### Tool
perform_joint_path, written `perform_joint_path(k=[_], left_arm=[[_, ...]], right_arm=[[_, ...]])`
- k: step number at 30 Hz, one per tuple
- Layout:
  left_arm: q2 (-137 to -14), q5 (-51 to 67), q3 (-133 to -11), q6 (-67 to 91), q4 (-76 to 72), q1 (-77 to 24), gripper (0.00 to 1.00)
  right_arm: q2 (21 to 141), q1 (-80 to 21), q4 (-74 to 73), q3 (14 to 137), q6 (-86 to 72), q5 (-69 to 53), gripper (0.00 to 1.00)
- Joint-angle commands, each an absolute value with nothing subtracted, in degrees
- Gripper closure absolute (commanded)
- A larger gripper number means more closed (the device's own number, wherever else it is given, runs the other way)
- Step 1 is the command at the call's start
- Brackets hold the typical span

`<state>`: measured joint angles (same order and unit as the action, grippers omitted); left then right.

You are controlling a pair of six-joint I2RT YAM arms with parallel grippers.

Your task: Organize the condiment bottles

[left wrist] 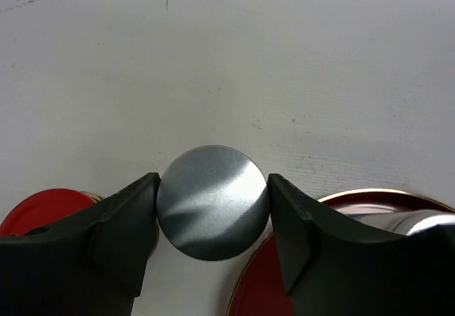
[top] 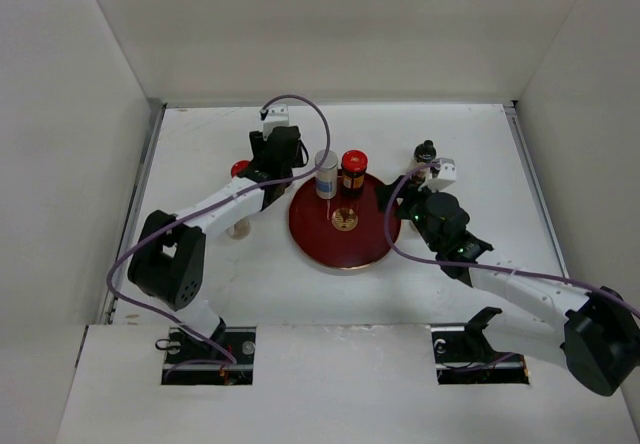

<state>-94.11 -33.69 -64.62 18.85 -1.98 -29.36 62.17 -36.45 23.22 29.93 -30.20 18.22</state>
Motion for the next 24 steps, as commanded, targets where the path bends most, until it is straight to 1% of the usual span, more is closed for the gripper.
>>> perform_joint_path(k=[1,10,17,24], left_arm=[[-86.1,-34.9,-64.6,18.2,-7.8,-31.1,0.59],[-78.1,-37.0,-62.7,15.7,-8.6,-36.9,0.61],[-76.0,-37.7,-59.9,17.3,-6.6,-42.0,0.61],[-77.5,-37.2,-57.5,19.4,-5.2,-44.0,0.61]], right_arm=[[60.8,-36.9,26.0,30.9,-30.1,18.4,0.22],[60.7,-36.9,26.0,31.2,-29.7,18.5,0.22],[60.3,-36.9,26.2,30.9,-30.0,18.5,0.21],[60.0,-36.9,26.2,30.8,-30.1,18.5,0.21]])
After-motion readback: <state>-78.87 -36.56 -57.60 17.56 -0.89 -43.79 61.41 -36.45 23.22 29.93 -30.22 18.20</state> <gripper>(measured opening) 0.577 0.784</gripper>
